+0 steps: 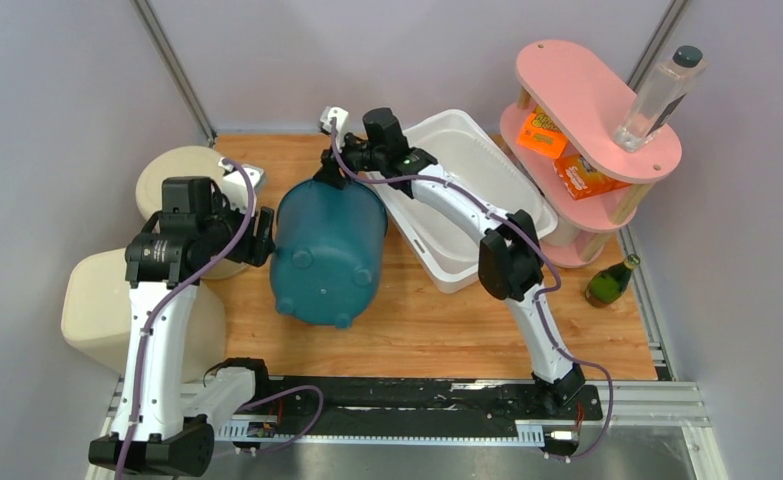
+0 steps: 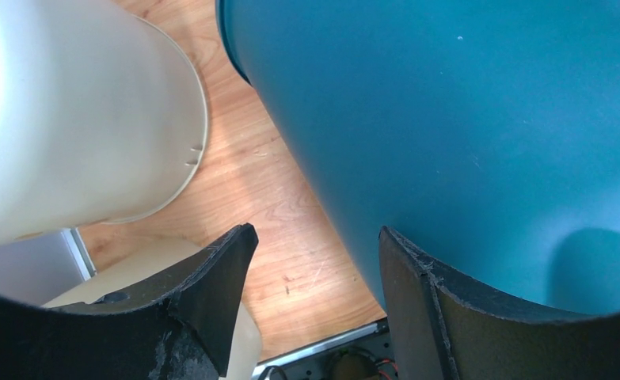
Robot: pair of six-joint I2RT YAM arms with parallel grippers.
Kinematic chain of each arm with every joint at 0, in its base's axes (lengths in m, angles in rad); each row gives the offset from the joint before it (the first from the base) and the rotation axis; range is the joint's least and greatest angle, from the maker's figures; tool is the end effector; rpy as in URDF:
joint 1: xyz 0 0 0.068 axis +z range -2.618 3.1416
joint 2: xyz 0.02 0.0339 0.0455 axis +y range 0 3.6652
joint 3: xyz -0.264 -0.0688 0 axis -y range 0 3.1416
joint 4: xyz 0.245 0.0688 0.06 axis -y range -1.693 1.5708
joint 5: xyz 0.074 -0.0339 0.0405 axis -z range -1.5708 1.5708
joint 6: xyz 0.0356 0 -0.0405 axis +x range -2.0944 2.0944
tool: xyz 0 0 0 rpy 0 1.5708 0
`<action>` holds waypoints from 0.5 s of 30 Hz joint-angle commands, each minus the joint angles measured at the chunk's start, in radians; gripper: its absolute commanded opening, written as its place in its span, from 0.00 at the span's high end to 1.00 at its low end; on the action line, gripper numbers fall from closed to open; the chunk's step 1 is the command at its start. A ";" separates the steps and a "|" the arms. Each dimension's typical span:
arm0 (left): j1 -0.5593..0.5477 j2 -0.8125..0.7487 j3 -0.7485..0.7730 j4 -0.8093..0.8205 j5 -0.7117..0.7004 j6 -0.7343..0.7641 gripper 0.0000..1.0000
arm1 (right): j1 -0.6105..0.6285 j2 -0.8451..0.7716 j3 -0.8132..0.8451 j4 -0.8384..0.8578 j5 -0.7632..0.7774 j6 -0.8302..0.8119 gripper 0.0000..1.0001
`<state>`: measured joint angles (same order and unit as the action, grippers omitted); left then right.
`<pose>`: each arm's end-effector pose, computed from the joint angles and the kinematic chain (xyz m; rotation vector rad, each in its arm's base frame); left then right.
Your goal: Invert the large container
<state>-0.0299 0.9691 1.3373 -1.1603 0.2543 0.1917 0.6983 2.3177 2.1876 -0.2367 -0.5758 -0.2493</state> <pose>0.1534 -0.0135 0.3981 0.3804 2.3102 -0.2204 0.4065 0.3665 0.2977 -1.2303 1.5385 0.8526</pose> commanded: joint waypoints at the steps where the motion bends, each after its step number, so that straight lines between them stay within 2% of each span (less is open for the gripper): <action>1: 0.005 0.010 0.061 -0.004 0.042 -0.017 0.31 | 0.006 0.121 -0.043 -0.172 0.114 0.013 0.43; 5: 0.005 0.014 0.127 -0.008 0.049 -0.006 0.31 | 0.006 0.131 -0.047 -0.158 0.161 0.017 0.32; 8: 0.005 0.012 0.214 -0.007 0.098 0.015 0.31 | 0.005 0.150 -0.038 -0.158 0.198 0.007 0.29; 11: 0.005 0.019 0.287 -0.057 0.288 0.092 0.30 | 0.004 0.182 -0.009 -0.165 0.217 0.004 0.28; 15: 0.004 0.030 0.318 -0.134 0.392 0.147 0.28 | 0.005 0.227 0.025 -0.172 0.249 -0.002 0.28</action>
<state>-0.0257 0.9932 1.6279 -1.2030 0.4648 0.2535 0.6811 2.4325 2.2150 -0.2485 -0.3843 -0.2195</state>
